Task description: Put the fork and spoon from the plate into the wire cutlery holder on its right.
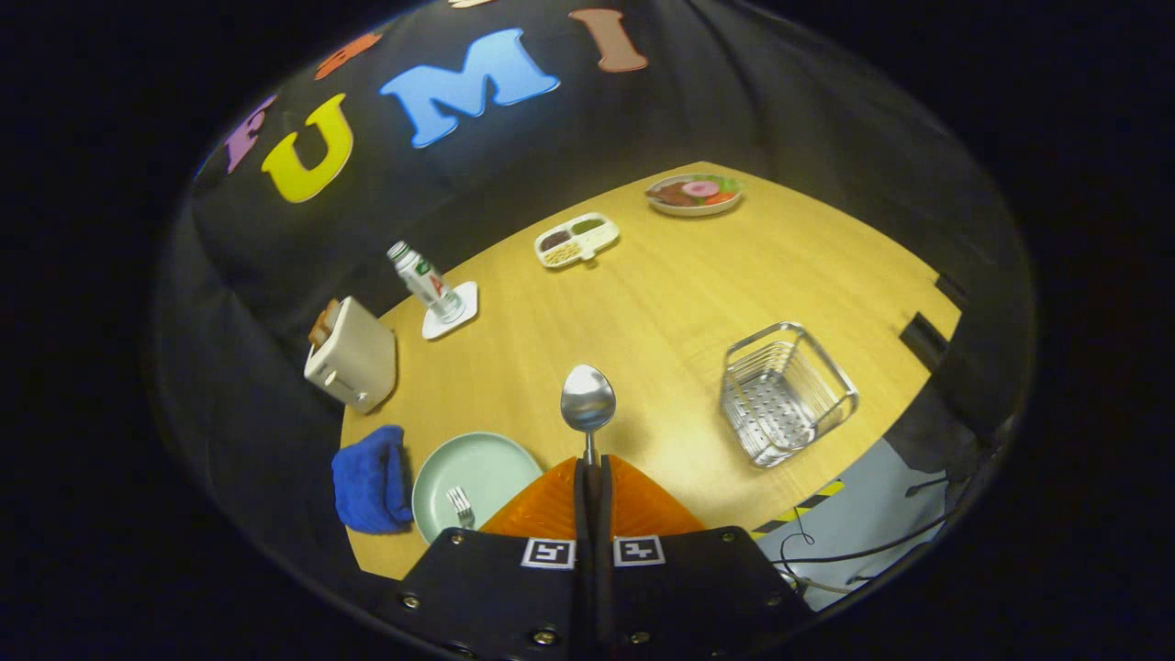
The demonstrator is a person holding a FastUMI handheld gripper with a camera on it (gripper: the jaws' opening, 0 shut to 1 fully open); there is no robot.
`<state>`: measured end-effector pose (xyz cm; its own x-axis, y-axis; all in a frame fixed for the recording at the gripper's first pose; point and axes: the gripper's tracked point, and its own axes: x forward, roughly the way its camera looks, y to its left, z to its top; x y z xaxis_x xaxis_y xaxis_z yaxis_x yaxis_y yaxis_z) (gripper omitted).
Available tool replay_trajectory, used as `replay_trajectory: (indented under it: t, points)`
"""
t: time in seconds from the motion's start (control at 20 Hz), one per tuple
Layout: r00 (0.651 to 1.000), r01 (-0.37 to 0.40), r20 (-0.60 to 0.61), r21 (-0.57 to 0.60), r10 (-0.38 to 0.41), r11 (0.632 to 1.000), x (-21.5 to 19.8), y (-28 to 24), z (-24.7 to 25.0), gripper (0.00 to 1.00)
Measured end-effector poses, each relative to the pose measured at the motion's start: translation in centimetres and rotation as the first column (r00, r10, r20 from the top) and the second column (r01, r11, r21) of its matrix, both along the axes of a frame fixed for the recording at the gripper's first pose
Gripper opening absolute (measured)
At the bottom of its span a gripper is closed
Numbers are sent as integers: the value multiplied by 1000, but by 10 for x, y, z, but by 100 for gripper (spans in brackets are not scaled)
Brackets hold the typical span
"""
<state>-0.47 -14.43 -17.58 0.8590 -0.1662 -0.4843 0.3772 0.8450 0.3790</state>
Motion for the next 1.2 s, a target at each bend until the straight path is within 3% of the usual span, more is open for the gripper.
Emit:
replay_trajectory:
  t: [0.15, 0.3, 0.5, 0.7, 0.85, 0.9, 0.95, 1.2]
  points:
    - [993, 116, 23, 5, -116, 993, -28, -36, 13, 1]
    - [982, 186, -22, 28, -185, 982, -46, -61, 4, 1]
    - [967, 244, -101, 75, -236, 967, -52, -80, -16, 1]
    - [963, 249, -123, 70, -239, 966, -48, -90, -15, 2]
    - [971, 235, -72, 79, -230, 969, -35, -97, 0, 15]
    - [969, 241, -65, 77, -237, 967, -37, -99, 4, 40]
    - [968, 248, -63, 69, -244, 966, -36, -101, 6, 53]
    - [971, 236, -48, 49, -234, 971, -33, -99, 12, 57]
